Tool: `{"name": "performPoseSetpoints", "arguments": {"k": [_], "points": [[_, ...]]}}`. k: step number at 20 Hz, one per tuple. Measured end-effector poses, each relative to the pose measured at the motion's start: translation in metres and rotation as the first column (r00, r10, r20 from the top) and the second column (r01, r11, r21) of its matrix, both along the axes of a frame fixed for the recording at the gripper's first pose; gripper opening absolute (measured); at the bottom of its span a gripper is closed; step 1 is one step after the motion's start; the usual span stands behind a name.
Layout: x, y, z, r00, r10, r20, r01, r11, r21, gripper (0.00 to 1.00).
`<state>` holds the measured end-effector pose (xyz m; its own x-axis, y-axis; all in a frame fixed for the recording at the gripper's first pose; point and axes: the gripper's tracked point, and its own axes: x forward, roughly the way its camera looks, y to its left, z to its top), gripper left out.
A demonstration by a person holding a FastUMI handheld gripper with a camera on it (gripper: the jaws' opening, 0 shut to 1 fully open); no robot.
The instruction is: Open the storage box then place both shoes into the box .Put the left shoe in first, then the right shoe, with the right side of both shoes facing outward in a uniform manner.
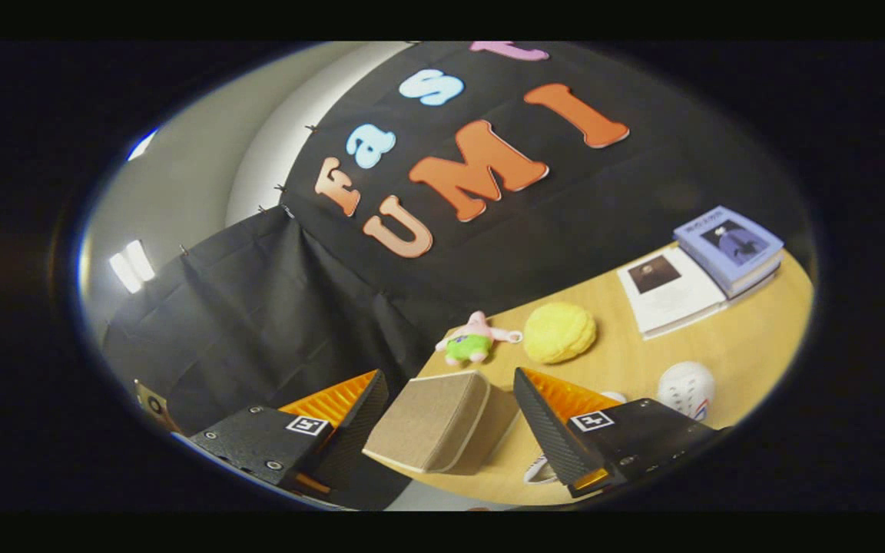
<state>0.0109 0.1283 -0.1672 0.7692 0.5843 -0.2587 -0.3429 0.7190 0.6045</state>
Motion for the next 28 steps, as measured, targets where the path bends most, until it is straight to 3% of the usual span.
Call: {"name": "performPoseSetpoints", "arguments": {"k": [4, 11, 19, 28], "points": [[-0.003, 0.03, -0.057, 0.981, 0.116, -0.158, -0.097, 0.988, 0.122, 0.98], [-0.003, 0.072, -0.144, 0.894, 0.25, -0.371, -0.154, 0.95, 0.271, 0.98], [0.001, 0.109, -0.181, 0.841, 0.344, -0.417, -0.219, 0.923, 0.318, 0.98], [-0.003, 0.144, -0.16, 0.79, 0.444, -0.423, -0.217, 0.847, 0.485, 0.98]]}}
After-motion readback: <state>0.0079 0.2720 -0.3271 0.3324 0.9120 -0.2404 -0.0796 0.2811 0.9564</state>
